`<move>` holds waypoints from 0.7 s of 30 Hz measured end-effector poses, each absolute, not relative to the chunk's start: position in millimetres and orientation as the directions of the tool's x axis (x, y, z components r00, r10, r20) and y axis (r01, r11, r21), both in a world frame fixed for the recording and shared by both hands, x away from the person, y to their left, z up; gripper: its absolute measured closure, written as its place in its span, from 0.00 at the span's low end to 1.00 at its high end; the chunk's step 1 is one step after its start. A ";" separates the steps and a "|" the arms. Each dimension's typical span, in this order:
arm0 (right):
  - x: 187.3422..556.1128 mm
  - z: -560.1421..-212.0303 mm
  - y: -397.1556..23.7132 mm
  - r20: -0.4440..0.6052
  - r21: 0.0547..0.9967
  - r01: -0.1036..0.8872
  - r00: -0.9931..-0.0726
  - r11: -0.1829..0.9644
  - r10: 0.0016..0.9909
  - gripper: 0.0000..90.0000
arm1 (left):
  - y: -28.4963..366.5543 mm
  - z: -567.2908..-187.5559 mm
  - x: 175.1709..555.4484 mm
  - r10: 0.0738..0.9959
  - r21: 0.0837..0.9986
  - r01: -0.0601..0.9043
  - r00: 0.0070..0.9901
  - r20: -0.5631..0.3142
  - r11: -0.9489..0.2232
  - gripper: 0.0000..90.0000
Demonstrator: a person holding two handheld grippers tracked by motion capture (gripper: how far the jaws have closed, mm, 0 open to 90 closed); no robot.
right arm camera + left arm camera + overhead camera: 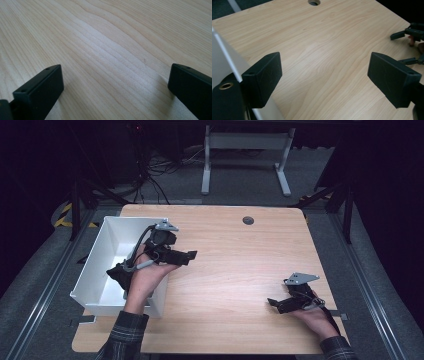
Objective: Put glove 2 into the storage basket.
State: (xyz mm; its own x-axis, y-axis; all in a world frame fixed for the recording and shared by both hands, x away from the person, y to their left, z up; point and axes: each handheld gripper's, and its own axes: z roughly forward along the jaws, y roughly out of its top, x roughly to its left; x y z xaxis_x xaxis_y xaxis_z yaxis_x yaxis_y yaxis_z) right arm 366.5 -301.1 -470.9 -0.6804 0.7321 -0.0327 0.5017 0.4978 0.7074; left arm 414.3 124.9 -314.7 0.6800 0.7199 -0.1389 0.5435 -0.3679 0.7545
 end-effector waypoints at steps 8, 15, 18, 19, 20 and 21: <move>366.2 -470.9 -300.9 -0.031 0.706 0.501 -0.683 0.500 0.729 0.00 | 94.3 -324.5 409.6 0.672 0.744 0.524 0.727 -0.138 -0.414 0.09; 366.3 -470.9 -300.9 -0.030 0.706 0.501 -0.685 0.500 0.728 0.00 | 74.4 -337.6 404.6 0.643 0.736 0.511 0.754 -0.136 -0.444 0.08; 366.3 -470.9 -300.9 -0.030 0.706 0.501 -0.684 0.500 0.728 0.00 | 62.6 -347.4 401.1 0.633 0.733 0.503 0.763 -0.127 -0.459 0.08; 366.3 -470.9 -300.9 -0.030 0.706 0.501 -0.684 0.500 0.728 0.00 | 62.6 -347.4 401.1 0.633 0.733 0.503 0.763 -0.127 -0.459 0.08; 366.3 -470.9 -301.0 -0.030 0.706 0.501 -0.685 0.501 0.728 0.00 | 59.2 -350.5 400.0 0.630 0.728 0.502 0.767 -0.124 -0.467 0.08; 366.3 -470.9 -300.9 -0.030 0.706 0.501 -0.685 0.500 0.728 0.00 | 57.0 -352.8 399.3 0.632 0.731 0.500 0.766 -0.122 -0.465 0.08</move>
